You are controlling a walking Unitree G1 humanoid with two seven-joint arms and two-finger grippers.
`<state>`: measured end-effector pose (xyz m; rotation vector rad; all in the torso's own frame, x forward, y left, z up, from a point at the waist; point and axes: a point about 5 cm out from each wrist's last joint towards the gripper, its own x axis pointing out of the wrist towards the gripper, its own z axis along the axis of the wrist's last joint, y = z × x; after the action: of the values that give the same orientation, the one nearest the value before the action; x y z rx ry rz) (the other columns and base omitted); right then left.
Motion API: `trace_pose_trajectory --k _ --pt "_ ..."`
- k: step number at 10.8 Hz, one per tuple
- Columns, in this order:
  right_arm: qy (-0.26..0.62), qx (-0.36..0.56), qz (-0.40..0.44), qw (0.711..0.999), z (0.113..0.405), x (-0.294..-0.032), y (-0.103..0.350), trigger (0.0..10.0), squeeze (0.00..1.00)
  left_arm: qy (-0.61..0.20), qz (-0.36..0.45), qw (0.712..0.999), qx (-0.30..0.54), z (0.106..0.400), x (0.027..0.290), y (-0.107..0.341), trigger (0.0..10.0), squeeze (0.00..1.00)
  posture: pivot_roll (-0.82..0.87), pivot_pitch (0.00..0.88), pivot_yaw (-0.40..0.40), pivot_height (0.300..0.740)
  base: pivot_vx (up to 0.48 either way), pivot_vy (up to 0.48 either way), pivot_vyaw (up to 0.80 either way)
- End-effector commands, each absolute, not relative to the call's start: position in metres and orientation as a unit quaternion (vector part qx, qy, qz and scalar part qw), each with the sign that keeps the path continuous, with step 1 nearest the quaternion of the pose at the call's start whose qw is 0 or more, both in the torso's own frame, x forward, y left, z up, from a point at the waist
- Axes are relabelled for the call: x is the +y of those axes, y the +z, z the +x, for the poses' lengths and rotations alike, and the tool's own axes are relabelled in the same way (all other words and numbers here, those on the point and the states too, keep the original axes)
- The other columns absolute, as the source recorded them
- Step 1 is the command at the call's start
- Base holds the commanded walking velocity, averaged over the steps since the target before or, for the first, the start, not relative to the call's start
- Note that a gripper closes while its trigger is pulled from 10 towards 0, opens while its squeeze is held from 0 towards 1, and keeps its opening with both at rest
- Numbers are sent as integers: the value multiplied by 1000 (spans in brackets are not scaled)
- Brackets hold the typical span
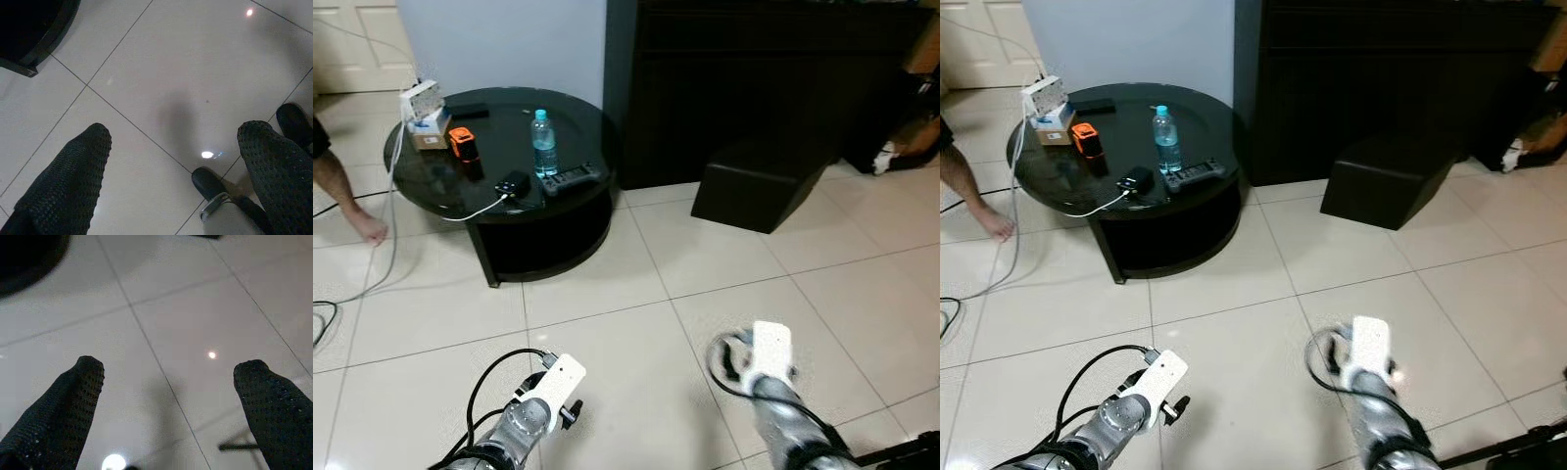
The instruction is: Picking trash to rubbish bin
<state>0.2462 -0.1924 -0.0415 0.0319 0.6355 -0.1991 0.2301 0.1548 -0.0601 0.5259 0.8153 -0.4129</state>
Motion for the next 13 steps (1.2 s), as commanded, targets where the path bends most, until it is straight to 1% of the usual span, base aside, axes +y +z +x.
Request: trace_pose_trajectory --k 1,2,3,5,6,7,8,9,10,11,12,13 --pt "-132 335 17 933 229 -208 -51 10000 0 -209 255 862 385 232 150 -59 10000 0 192 14 -61 740 0 0 0" --pt "-149 351 11 925 214 -219 -58 10000 0 -210 254 862 385 232 149 -59 10000 0 186 9 -58 740 0 0 0" --pt "-157 380 -11 912 193 -231 -67 10000 0 -212 255 862 384 234 149 -58 10000 0 177 4 -55 740 0 0 0" --pt "-170 397 -17 902 180 -241 -72 10000 0 -214 259 862 381 235 147 -57 10000 0 172 0 -53 740 0 0 0" --pt "-183 361 0 914 194 -245 -62 10000 0 -215 259 862 380 235 146 -57 10000 0 170 0 -52 740 0 0 0" --pt "-188 274 35 943 231 -246 -36 10000 0 -216 259 862 379 236 146 -57 10000 0 169 0 -52 740 0 0 0" --pt "-171 212 38 961 261 -240 -12 10000 0 -204 241 880 355 238 144 -54 10000 0 169 0 -52 740 0 0 0" --pt "-158 217 33 963 264 -235 -12 10000 0 -157 245 907 302 242 146 -48 10000 0 161 0 -55 740 0 0 0" --pt "-143 252 18 957 255 -228 -23 10000 0 -99 201 938 264 243 147 -43 10000 0 185 0 -65 740 0 0 0" --pt "-142 275 19 951 247 -225 -32 10000 0 -89 192 948 238 252 146 -35 10000 0 194 0 -70 740 0 0 0" --pt "-134 297 12 945 236 -222 -41 10000 0 -80 174 968 162 323 142 28 10000 0 208 2 -77 740 0 0 0" --pt "-126 311 7 942 230 -220 -46 10000 0 -82 177 969 150 333 139 39 10000 0 208 2 -77 740 0 0 0"
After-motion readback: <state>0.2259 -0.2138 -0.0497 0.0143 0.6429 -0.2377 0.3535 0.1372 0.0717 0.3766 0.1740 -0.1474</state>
